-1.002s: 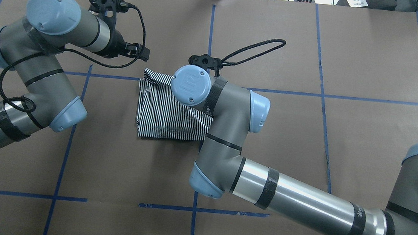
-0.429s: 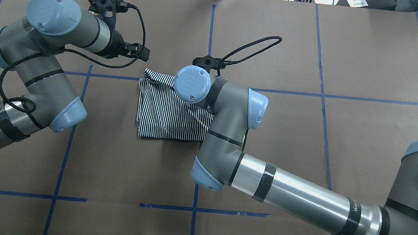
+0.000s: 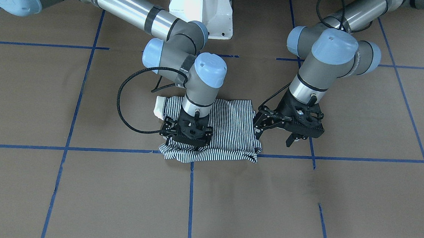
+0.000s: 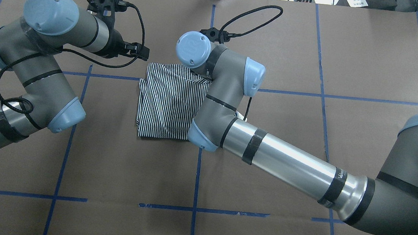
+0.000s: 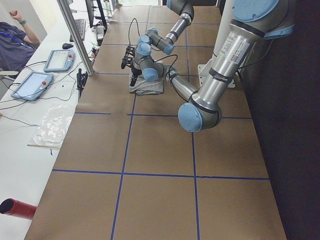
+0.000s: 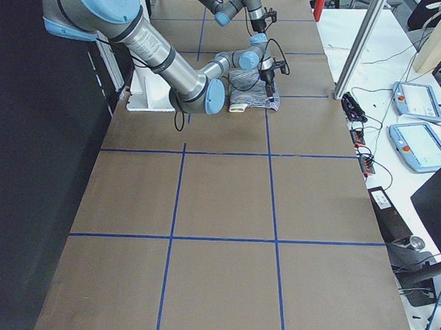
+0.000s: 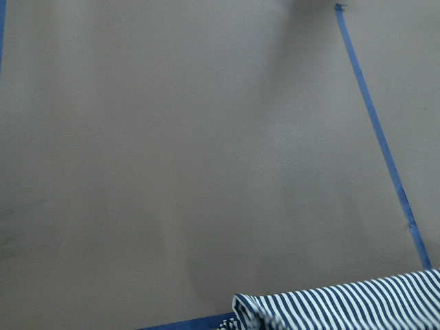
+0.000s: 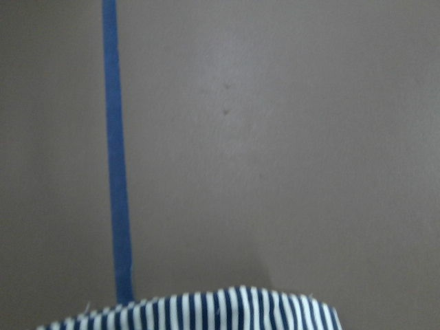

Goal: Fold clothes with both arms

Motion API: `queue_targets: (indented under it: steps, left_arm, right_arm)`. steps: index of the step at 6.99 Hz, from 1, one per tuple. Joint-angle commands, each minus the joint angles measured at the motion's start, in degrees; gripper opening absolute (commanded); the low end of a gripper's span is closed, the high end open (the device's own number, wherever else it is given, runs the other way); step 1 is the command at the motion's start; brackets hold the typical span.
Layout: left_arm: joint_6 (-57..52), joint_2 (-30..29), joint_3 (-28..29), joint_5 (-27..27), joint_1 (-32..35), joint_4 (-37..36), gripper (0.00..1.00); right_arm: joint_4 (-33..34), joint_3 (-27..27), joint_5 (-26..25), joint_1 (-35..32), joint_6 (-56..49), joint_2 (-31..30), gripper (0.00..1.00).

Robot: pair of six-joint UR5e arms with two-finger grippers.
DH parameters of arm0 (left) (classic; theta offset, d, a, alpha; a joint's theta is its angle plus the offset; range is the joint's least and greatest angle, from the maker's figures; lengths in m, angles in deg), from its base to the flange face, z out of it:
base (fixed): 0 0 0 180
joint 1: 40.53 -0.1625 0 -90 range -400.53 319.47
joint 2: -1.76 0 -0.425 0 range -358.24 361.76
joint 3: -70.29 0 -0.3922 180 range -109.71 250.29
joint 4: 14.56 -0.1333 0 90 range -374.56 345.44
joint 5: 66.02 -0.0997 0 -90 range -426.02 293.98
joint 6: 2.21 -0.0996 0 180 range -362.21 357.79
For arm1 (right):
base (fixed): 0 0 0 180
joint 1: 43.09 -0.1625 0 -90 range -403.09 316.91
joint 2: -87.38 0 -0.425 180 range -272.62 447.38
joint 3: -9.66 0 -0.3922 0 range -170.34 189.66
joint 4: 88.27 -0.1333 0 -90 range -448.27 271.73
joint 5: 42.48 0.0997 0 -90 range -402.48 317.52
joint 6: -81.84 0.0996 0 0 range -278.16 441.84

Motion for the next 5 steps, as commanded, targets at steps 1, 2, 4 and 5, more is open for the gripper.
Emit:
queue_targets:
  steps: [1, 2, 4, 5]
  left_arm:
    - [0.8, 0.3, -0.3, 0.0, -0.3, -0.2, 1.0]
    - [0.9, 0.0, 0.8, -0.2, -0.9, -0.6, 1.0]
    - [5.0, -4.4, 8.4, -1.9, -4.2, -0.6, 1.0]
    - [6.5, -5.2, 9.8, -4.5, -5.1, -0.3, 1.0]
  right_arm:
    - [-1.8, 3.4, 6.9, -6.1, -3.1, 2.9, 1.0]
    - [-1.3, 1.9, 11.3, -7.7, -4.1, 3.1, 1.0]
    - [0.4, -3.8, 12.4, -8.4, -4.8, 0.5, 1.0]
    - [0.6, -9.1, 12.4, -8.3, -4.8, -3.4, 1.0]
